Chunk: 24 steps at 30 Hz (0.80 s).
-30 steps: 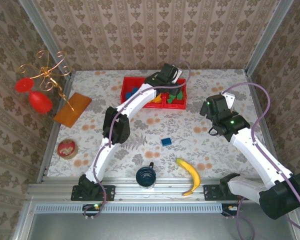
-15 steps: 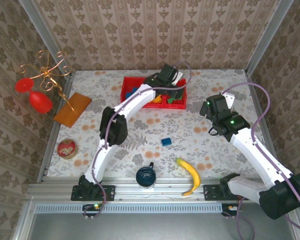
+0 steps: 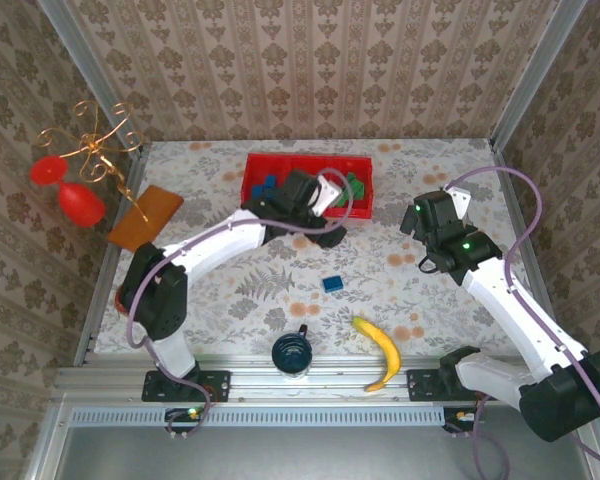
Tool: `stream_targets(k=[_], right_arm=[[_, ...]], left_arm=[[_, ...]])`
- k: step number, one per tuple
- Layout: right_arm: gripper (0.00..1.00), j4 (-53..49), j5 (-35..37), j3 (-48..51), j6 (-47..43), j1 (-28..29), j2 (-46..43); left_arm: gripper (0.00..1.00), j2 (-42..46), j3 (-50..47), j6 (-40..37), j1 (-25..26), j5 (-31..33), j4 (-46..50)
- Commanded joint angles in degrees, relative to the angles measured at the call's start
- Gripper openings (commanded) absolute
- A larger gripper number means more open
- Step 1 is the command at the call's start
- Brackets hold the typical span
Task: Sort the legos into containers by color
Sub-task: Pick up the lego from the center of the table.
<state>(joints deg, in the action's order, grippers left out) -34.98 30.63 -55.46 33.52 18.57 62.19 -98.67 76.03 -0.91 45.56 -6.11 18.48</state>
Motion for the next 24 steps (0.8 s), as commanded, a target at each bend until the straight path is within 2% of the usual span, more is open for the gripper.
stream_targets(k=[1,4,8,15,24], right_arm=[[1.00,-1.1,-0.2,0.9,1.8,-0.3,-1.0],[1.00,-0.9,-0.4,0.8,1.8,-0.4,-0.3],[1.00,-0.5,-0.9,0.7,2.0,-0.3,0.3],[1.00,-1.0,-0.9,0.5,1.9,-0.4,0.4],[1.00,-1.0,-0.7,0.3,1.6,-0.5,0.4]], left_arm=[[0.98,4.2,-8.2,-3.0,1.7,-1.4,-9.3],[0.98,5.7,-12.9,-4.3,2.9,-1.7,-12.2],[0.98,4.4,-14.5,-6.7,3.9,-2.3,-13.9],[0.99,-0.7,-11.4,-10.5,4.2,-5.4,-12.5],[1.00,-7.5,-5.5,-14.4,4.3,-5.7,-8.1]])
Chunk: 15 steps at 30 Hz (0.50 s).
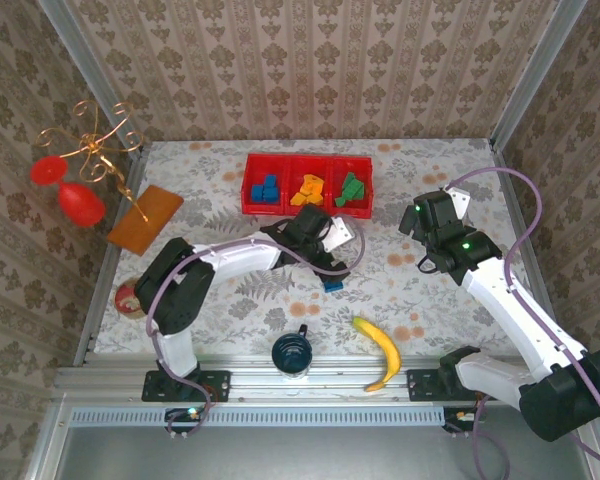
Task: Sort the legos into containers by color
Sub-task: Pick up the lego from the center of the table.
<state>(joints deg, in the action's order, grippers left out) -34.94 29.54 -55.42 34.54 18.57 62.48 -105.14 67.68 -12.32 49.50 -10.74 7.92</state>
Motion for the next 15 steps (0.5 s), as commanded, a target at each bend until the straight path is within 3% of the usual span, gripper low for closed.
stream_targets(k=[1,15], right_arm=[[1.00,-1.0,0.3,0.2,0.6,-0.4,0.1],[1.00,-0.9,0.4,0.1,0.8,-0.6,0.6]], left_arm=[[1.00,-1.7,3.5,-3.2,0.4,-1.1,3.2],[0.93,-0.8,4.0,-7.3,1.3,-8.8,13.3]])
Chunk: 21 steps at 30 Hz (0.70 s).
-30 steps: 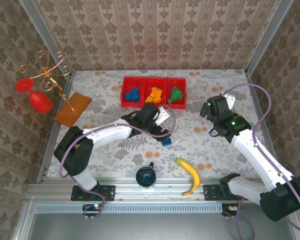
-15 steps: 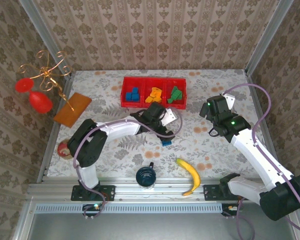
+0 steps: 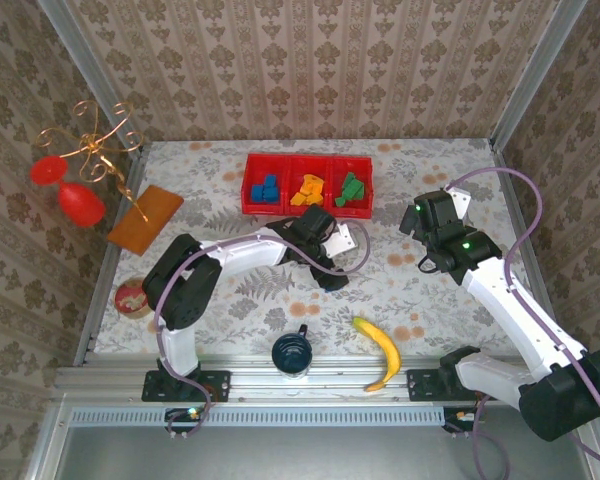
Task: Sort the legos into containers by color
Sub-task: Pick up the lego from the center of the table.
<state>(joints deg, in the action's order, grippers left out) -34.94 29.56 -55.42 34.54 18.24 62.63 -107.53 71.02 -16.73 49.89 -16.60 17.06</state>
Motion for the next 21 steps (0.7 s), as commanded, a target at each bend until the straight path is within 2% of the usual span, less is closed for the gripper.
stream_targets(k=[1,10,18,21], right_arm=[[1.00,-0.8,0.4,0.1,0.8,-0.2,0.6],[1.00,-0.9,0.0,0.0,0.9,-0.2,1.0],[1.00,-0.7,-0.1,0.1,0.8,-0.4,1.1],[1.00,-0.4,-0.3,0.0,0.9,-0.4,1.4]], left_arm=[[0.92,1.3,0.5,-3.2,1.1,-2.7,4.4],[0.91,-1.4,1.0,-4.4,2.4,0.2,5.8],[0.82,-4.7,2.6,-4.9,2.7,2.7,7.9],[0.72,-5.5,2.8,-4.9,2.9,3.3,8.0]])
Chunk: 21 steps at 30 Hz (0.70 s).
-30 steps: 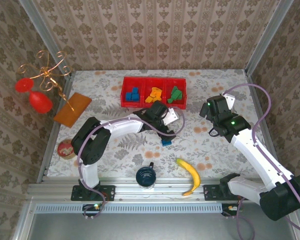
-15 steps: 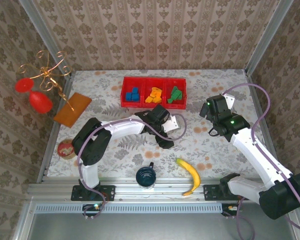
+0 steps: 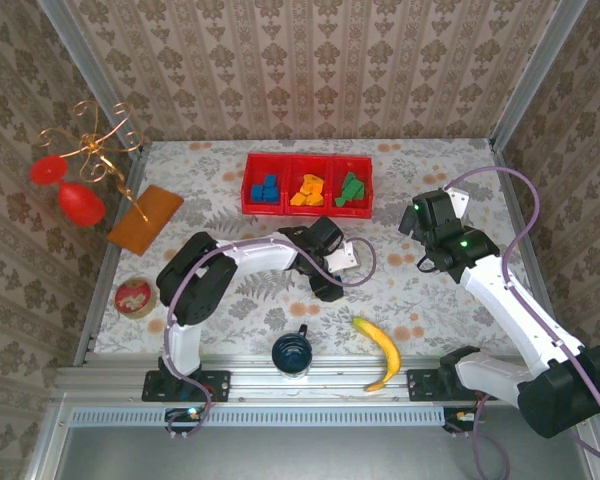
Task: Sort the legos into containers by color
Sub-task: Pick up the lego from the center of the table.
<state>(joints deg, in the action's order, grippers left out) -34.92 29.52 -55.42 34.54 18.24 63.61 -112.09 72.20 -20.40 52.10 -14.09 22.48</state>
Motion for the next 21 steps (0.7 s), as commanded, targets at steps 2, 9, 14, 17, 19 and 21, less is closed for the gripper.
stream_targets(k=[2,9,14,17,19,21], right_arm=[[1.00,-0.5,-0.4,-0.2,0.9,-0.4,0.7],[1.00,-0.5,-0.3,-0.8,0.6,-0.4,1.0],[1.00,-1.0,0.4,-1.3,0.1,-0.5,1.0],[1.00,-1.4,0.8,-1.6,-0.3,-0.6,0.9],[1.00,-1.5,0.9,-1.7,-0.4,-0.6,0.9],[1.00,-1.4,1.0,-1.6,-0.4,-0.7,0.9]], left_arm=[[0.62,-1.1,1.8,-1.3,0.6,1.3,2.9],[0.32,0.9,1.1,-0.5,0.5,3.6,3.6],[0.29,6.3,-0.2,2.6,-1.8,5.6,1.6],[0.29,10.2,-0.5,4.6,-4.0,7.1,0.5],[0.28,12.4,-0.7,6.1,-5.8,8.8,-0.6],[0.28,14.2,-0.4,7.9,-8.0,10.3,-1.8]])
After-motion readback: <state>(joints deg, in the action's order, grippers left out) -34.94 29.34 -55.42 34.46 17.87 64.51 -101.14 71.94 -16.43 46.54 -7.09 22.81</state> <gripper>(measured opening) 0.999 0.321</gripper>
